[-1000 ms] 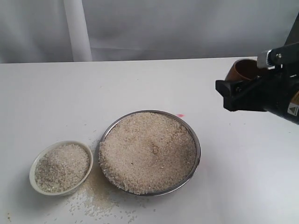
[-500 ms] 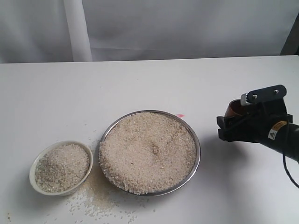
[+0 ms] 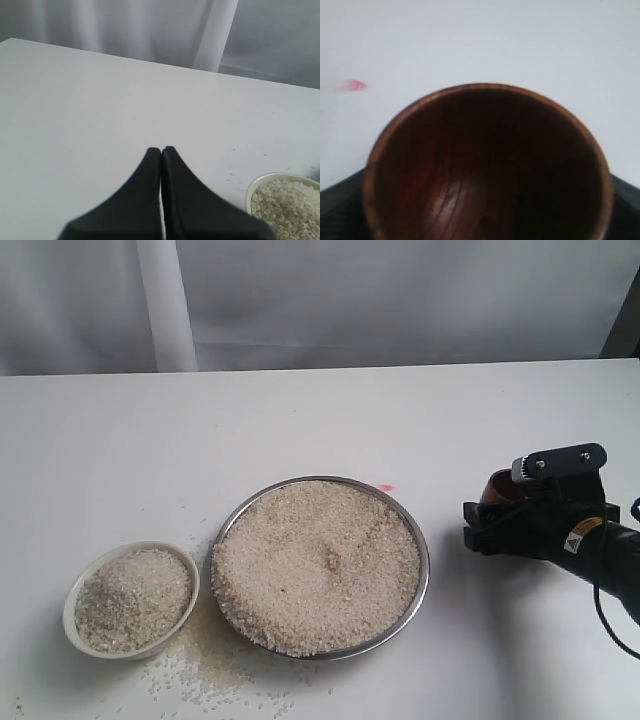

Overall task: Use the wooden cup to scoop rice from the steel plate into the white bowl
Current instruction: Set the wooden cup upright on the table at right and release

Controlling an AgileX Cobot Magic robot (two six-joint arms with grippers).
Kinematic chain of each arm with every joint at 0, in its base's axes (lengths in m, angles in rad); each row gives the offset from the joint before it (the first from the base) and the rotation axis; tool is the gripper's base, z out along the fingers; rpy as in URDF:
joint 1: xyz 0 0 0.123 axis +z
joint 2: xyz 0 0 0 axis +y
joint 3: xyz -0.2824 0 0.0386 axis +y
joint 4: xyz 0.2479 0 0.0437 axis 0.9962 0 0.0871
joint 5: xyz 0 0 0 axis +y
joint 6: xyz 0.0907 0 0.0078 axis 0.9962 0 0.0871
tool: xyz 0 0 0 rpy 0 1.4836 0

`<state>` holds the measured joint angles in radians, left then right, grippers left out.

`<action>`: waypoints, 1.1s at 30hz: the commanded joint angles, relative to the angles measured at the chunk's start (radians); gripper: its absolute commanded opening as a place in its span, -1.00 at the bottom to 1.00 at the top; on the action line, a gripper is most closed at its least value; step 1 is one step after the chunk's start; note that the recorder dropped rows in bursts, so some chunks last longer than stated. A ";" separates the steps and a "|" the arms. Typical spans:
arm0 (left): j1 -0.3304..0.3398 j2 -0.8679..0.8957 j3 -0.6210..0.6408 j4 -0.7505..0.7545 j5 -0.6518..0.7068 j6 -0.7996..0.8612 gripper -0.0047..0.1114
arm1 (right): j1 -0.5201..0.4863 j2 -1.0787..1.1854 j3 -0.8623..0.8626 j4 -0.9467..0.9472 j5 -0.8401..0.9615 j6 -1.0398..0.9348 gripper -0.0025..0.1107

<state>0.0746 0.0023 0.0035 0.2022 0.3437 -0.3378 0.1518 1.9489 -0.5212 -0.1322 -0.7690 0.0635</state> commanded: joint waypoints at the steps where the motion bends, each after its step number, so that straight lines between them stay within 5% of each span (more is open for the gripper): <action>1: -0.005 -0.002 -0.004 -0.006 -0.006 -0.002 -0.92 | -0.002 -0.001 0.019 0.009 -0.025 -0.038 -0.96; 14: -0.005 -0.002 -0.004 -0.006 -0.006 -0.002 -0.92 | -0.002 -0.001 0.024 0.007 -0.030 -0.064 -0.93; 19: -0.005 -0.002 -0.004 -0.006 -0.006 -0.002 -0.92 | -0.002 -0.001 0.024 0.001 -0.044 -0.064 -0.40; 25: -0.005 -0.002 -0.004 -0.006 -0.006 -0.002 -0.92 | -0.002 -0.001 0.024 0.001 -0.111 -0.064 0.84; 33: -0.005 -0.002 -0.004 -0.006 -0.006 -0.002 -0.92 | -0.002 -0.007 0.024 -0.017 -0.111 -0.064 0.90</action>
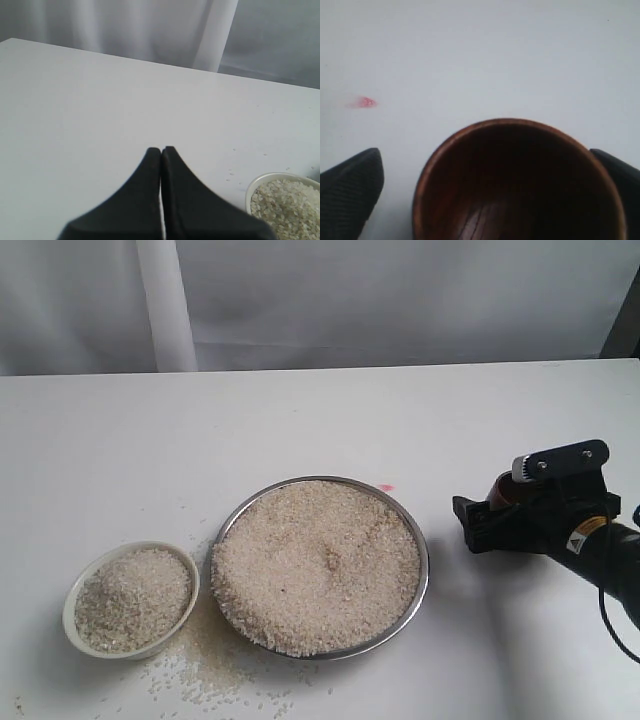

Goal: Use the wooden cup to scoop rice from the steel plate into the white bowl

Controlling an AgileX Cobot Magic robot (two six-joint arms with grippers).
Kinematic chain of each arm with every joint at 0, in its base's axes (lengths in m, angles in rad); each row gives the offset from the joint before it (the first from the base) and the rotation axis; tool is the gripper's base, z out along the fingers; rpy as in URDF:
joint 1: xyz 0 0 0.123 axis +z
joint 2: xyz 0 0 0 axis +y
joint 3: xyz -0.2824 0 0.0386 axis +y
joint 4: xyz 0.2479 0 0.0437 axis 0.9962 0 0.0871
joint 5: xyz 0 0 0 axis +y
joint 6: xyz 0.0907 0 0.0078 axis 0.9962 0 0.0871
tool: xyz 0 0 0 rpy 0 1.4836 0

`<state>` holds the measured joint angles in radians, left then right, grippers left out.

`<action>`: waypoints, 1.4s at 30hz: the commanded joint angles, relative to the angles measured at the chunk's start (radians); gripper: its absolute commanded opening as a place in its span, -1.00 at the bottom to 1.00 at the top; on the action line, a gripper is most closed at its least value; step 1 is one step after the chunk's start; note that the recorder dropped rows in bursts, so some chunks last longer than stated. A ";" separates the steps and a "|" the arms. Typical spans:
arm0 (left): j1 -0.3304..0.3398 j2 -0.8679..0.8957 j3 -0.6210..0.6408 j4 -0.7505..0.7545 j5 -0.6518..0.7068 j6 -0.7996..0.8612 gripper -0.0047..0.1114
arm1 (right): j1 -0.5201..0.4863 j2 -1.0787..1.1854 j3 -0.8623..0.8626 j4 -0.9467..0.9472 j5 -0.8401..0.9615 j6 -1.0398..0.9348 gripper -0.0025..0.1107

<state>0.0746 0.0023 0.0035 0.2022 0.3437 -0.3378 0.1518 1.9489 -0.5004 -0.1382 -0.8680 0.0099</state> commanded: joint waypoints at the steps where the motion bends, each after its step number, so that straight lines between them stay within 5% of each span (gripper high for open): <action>1: -0.005 -0.002 -0.004 -0.006 -0.006 -0.002 -0.92 | -0.002 -0.026 0.003 -0.024 -0.006 -0.010 0.90; 10: -0.005 -0.002 -0.004 -0.006 -0.006 -0.002 -0.92 | 0.047 -0.388 0.053 -0.054 0.061 -0.010 0.86; 18: -0.005 -0.002 -0.004 -0.006 -0.006 -0.002 -0.92 | 0.103 -0.837 0.174 -0.061 0.128 -0.001 -0.32; 24: -0.005 -0.002 -0.004 -0.006 -0.006 -0.002 -0.92 | 0.107 -1.150 0.227 -0.061 0.286 0.073 -0.96; 31: -0.005 -0.002 -0.004 -0.006 -0.006 -0.002 -0.92 | 0.107 -1.456 0.245 -0.061 0.492 0.140 -0.96; 42: -0.005 -0.002 -0.004 -0.006 -0.006 -0.002 -0.92 | 0.107 -1.619 0.245 -0.061 0.492 0.140 -0.96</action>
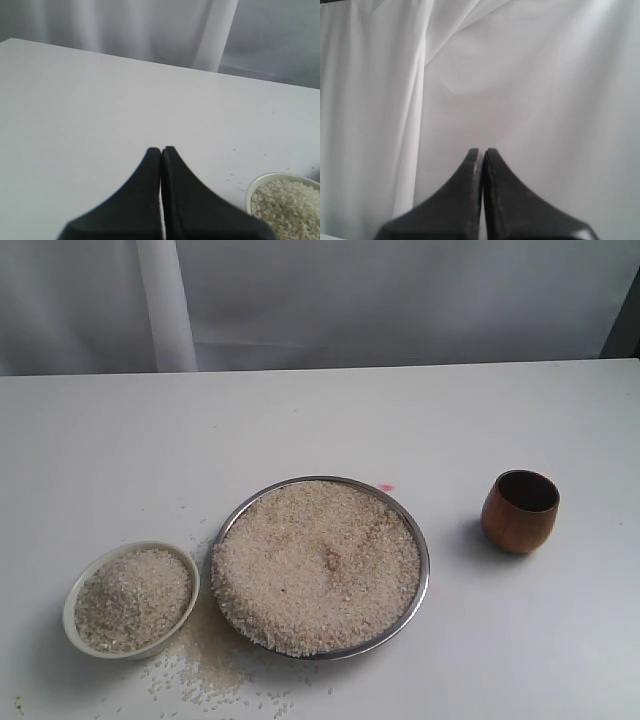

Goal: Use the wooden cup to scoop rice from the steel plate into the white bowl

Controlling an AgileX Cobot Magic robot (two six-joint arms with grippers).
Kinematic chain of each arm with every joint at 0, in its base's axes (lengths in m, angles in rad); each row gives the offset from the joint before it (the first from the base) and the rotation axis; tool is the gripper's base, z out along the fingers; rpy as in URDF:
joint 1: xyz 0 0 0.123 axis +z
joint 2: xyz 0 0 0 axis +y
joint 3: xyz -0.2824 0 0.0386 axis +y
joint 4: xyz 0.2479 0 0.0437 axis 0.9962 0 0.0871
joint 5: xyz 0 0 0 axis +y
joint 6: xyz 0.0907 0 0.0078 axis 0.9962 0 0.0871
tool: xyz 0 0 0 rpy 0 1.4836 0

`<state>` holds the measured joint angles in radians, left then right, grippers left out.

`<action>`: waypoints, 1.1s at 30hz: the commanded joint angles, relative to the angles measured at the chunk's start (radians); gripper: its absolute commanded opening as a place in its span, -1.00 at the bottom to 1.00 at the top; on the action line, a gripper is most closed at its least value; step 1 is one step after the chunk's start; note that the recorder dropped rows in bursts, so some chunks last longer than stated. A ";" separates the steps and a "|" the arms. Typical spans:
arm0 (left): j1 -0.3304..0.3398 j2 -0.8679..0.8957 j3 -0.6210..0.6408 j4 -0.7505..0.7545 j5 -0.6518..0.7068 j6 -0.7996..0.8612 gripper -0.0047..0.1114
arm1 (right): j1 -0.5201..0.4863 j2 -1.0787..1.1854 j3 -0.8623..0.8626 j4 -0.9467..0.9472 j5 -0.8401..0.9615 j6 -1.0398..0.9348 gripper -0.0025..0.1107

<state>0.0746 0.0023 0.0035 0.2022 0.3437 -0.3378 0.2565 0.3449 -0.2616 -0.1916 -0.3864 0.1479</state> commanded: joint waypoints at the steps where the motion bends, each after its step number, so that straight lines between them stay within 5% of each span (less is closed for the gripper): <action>1: -0.005 -0.002 -0.004 -0.006 -0.006 -0.002 -0.92 | 0.003 -0.015 0.006 -0.008 0.011 0.002 -0.96; 8: -0.005 -0.002 -0.004 -0.006 -0.006 -0.002 -0.92 | 0.003 -0.014 0.006 -0.008 0.024 0.002 -0.96; 15: -0.005 -0.002 -0.004 -0.006 -0.006 -0.002 -0.92 | 0.013 -0.166 0.030 -0.008 0.448 0.002 -0.96; 33: -0.005 -0.002 -0.004 -0.006 -0.006 -0.002 -0.92 | 0.009 -0.345 0.262 -0.060 0.386 0.004 -0.96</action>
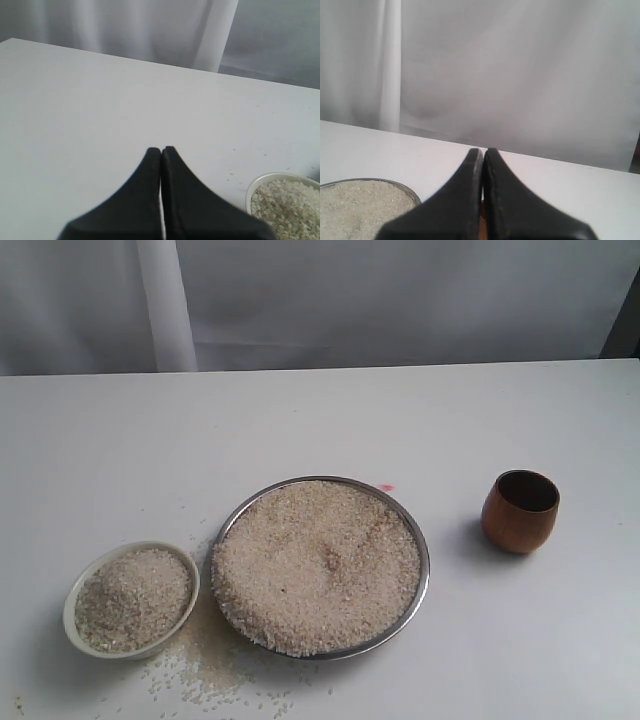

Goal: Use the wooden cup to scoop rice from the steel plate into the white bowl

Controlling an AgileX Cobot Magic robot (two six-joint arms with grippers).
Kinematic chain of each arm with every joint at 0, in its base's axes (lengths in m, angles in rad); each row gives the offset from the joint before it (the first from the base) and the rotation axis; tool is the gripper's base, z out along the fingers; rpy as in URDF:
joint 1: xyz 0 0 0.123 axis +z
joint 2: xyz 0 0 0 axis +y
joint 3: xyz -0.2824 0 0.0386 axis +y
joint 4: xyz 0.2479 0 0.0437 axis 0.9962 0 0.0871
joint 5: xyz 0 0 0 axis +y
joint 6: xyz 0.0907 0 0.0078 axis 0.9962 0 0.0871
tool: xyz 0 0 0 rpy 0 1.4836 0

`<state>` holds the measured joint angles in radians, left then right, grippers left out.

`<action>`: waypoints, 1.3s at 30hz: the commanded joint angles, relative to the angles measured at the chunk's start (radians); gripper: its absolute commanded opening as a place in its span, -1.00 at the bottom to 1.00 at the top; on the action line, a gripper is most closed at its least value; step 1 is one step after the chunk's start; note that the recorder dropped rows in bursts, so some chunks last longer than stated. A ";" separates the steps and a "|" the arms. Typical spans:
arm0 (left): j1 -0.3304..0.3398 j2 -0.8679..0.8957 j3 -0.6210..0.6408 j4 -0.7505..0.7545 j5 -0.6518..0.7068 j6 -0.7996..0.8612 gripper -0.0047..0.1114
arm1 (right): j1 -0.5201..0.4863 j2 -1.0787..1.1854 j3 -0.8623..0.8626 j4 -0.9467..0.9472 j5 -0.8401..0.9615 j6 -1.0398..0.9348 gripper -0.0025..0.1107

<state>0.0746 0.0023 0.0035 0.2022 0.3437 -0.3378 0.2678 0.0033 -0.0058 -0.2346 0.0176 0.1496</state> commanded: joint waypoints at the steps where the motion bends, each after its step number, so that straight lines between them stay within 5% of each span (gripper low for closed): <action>1: -0.005 -0.002 -0.004 -0.006 -0.006 -0.002 -0.92 | -0.002 -0.003 0.006 -0.017 -0.005 0.008 -0.96; 39: -0.005 -0.002 -0.004 -0.006 -0.006 -0.002 -0.92 | -0.002 -0.003 0.006 -0.017 0.078 0.008 -0.96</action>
<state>0.0746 0.0023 0.0035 0.2022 0.3437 -0.3378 0.2678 0.0033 -0.0039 -0.2413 0.0952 0.1566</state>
